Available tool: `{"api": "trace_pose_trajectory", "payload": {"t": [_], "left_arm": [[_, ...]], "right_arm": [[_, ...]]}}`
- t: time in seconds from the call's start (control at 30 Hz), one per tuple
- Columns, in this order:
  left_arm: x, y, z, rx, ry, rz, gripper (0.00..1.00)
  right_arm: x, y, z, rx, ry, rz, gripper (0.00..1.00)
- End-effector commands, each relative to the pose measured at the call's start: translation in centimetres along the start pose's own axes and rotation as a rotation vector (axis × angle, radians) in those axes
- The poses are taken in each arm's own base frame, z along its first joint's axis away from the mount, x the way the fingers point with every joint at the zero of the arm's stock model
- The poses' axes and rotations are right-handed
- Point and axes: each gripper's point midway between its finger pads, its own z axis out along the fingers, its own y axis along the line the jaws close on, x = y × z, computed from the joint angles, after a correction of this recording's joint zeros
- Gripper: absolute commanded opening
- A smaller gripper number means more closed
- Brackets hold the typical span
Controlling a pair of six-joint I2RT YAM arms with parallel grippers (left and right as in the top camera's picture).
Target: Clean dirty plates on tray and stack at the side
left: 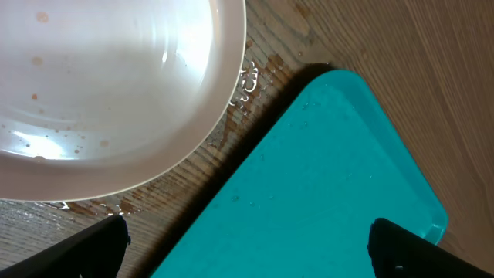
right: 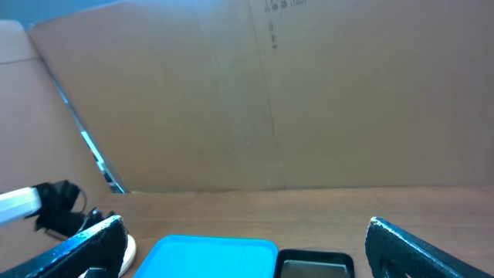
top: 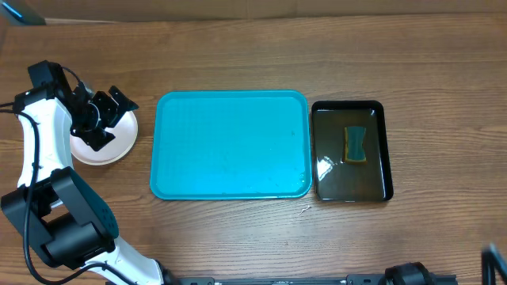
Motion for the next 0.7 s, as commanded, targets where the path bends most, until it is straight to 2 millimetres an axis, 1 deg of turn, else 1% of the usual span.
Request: {"api": "trace_pose_trajectory", "payload": {"t": [0.0,0.1,0.2,0.27,0.33,0.4,0.47,0.67], "left_arm": [[0.4,0.0,0.5,0.012,0.020,0.023,1.00],[0.4,0.0,0.5,0.012,0.020,0.023,1.00],[0.4,0.0,0.5,0.012,0.020,0.023,1.00],[0.4,0.0,0.5,0.012,0.020,0.023,1.00],[0.4,0.0,0.5,0.012,0.020,0.023,0.99],[0.4,0.0,0.5,0.012,0.020,0.023,1.00],[0.4,0.0,0.5,0.012,0.020,0.023,1.00],[0.4,0.0,0.5,0.012,0.020,0.023,1.00]], "right_arm": [[0.8,-0.3,-2.6,0.010,-0.041,0.000,1.00],[1.4,-0.9,-5.7,0.038,-0.119,-0.002,1.00],[2.5,-1.2,-7.2,0.051,-0.154,-0.003,1.00],[3.5,-1.6,-7.7,0.073,-0.164,-0.003,1.00],[4.5,-2.0,-7.7,0.106,-0.159,-0.003,1.00],[5.5,-2.4,-7.2,0.133,-0.151,-0.003,1.00],[6.0,-2.6,-6.4,0.147,-0.165,-0.004,1.00],[6.0,-2.9,-3.8,0.150,-0.267,-0.014,1.00]]}}
